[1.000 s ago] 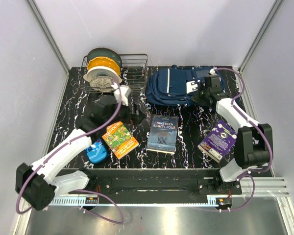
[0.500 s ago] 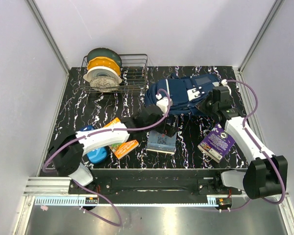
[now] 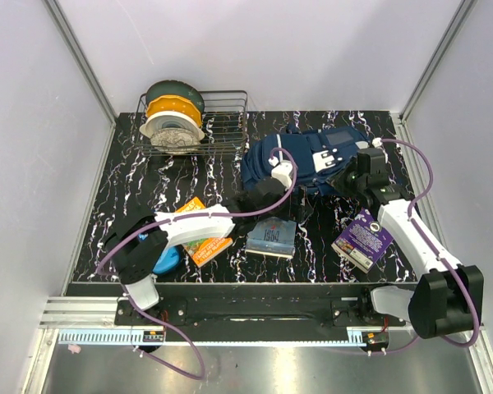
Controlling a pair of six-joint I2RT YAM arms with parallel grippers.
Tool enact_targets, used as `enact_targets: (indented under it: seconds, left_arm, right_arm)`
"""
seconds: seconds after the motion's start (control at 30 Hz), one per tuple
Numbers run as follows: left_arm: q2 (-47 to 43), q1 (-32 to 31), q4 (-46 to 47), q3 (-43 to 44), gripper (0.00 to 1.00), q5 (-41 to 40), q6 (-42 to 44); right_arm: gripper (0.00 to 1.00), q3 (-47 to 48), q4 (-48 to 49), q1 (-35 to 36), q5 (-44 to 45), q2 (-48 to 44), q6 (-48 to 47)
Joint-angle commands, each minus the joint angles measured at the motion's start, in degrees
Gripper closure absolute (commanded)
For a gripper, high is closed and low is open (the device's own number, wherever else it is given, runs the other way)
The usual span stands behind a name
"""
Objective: Pack the student bag
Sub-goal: Unzip the student bag at the center of the board.
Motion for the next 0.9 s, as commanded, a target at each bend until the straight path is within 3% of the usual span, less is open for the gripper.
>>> enact_targets:
  seconds: [0.0, 0.47, 0.87]
  left_arm:
    - [1.2, -0.2, 5.6, 2.6, 0.20, -3.6, -1.5]
    - [4.6, -0.2, 8.1, 5.6, 0.34, -10.2, -0.3]
    - [5.7, -0.2, 8.7, 6.3, 0.57, -14.1, -0.9]
  right_arm:
    - [1.00, 1.7, 4.3, 0.2, -4.6, -4.1, 1.9]
    - [1.00, 2.4, 2.5, 0.2, -7.0, -7.0, 1.2]
    - [1.00, 2.3, 0.9, 0.2, -8.5, -8.8, 0.6]
